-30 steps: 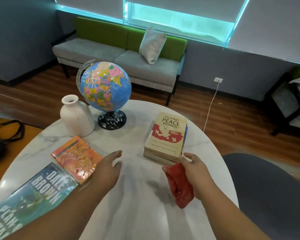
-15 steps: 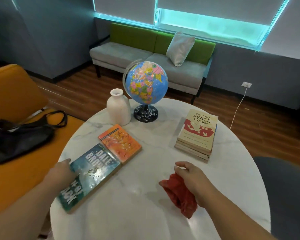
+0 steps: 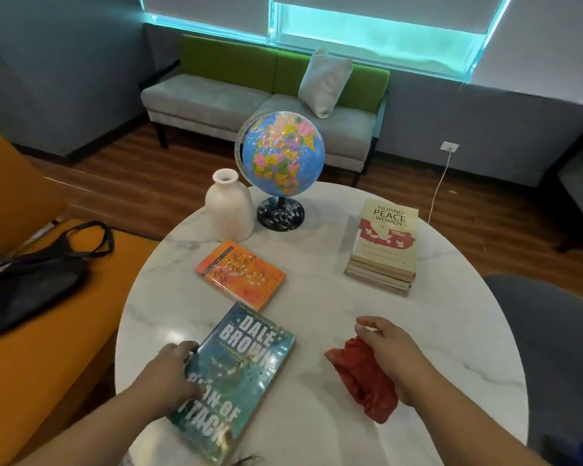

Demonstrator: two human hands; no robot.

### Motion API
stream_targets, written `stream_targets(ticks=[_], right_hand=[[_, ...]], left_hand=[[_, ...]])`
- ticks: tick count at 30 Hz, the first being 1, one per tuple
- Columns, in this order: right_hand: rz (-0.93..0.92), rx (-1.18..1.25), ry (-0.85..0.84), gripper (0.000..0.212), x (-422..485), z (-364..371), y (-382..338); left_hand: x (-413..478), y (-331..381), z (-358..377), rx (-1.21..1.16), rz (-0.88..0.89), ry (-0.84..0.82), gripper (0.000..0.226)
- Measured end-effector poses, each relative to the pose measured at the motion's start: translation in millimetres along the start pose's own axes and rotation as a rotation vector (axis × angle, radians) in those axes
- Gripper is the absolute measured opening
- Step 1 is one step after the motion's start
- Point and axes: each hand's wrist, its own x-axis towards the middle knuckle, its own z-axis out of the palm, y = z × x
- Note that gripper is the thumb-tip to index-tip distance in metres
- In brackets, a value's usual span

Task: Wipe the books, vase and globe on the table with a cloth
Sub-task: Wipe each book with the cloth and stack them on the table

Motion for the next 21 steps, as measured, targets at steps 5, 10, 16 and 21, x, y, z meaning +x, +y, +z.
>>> stream_targets(ticks=[5,10,16,21], right_hand=[[0.052,0.101,0.122,0.013,0.0,-16.8,11.1],[0.064,0.093,0.205,0.009,-5.5,-18.9,16.2],[-0.059,-0.177,0.366,0.013,-4.6,-15.7,18.3],[-0.277,-0.533,0.287,0.034,4.4,15.3,40.5]], left_hand=[[6.5,28.1,21.9,0.103,0.154,-0.016,0.08],[19.4,62.5,40.4,0.131,0.31,-0.049,0.071],[27.9,73.2,46.8,0.095,0.468,-0.069,0.086],[24.3,49.8,43.6,0.139,0.584,-0.127,0.11]])
